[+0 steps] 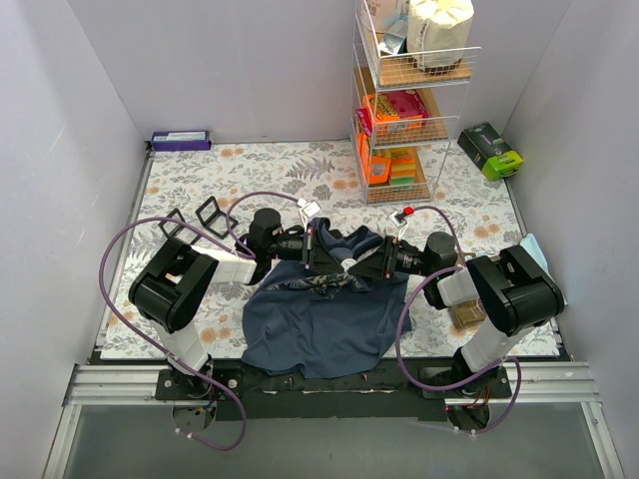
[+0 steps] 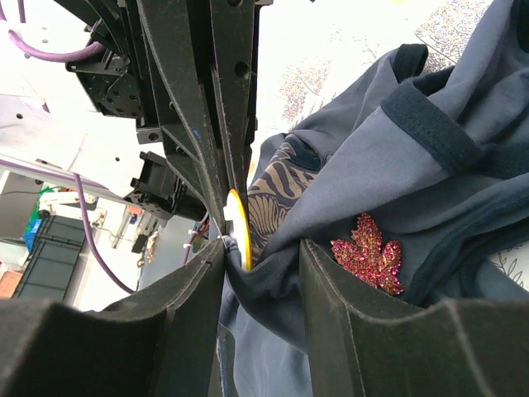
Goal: Pin the brooch onto the clothing
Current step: Pin the brooch to the clothes.
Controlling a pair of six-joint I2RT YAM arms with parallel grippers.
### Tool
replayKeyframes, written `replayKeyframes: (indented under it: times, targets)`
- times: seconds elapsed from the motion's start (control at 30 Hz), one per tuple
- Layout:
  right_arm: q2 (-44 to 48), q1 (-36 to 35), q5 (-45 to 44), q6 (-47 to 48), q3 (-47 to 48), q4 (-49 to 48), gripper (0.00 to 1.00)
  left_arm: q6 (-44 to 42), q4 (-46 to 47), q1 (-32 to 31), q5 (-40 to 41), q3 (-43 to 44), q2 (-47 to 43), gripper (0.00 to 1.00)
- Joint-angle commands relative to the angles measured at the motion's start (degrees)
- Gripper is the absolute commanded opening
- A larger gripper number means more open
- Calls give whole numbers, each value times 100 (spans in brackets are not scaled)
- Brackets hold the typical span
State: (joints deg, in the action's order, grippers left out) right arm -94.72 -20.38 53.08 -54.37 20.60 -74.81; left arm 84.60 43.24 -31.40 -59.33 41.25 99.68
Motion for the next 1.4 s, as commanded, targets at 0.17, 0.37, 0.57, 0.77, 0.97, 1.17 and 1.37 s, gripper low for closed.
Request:
replayKeyframes:
  times: [0.17,0.37,0.57,0.77,0.97,1.17,1.37]
  targets:
    - [-12,-36,-26,-30,225,-2829,45,-92,26,-121,-184,164,-45,0]
    - [-125,-36,115,-100,269,-2890,43,-92,17,-138,-202,181,-54,0]
    - [-257,-62,317,-197,330,-3005,41,-93,9,-138,-263,207,-19,0]
    - [-310,-177,370,-135,374,-2899,39,-136,-53,-130,-272,243,-19,0]
    - [-346,-273,405,-127,383,-2890,38,-136,-88,-139,-290,251,-19,0]
    - [-302,-282,449,-127,313,-2899,37,-207,-263,-130,-298,313,25,0]
    - [-275,-282,510,-118,252,-2890,35,-224,-281,-138,-351,357,43,0]
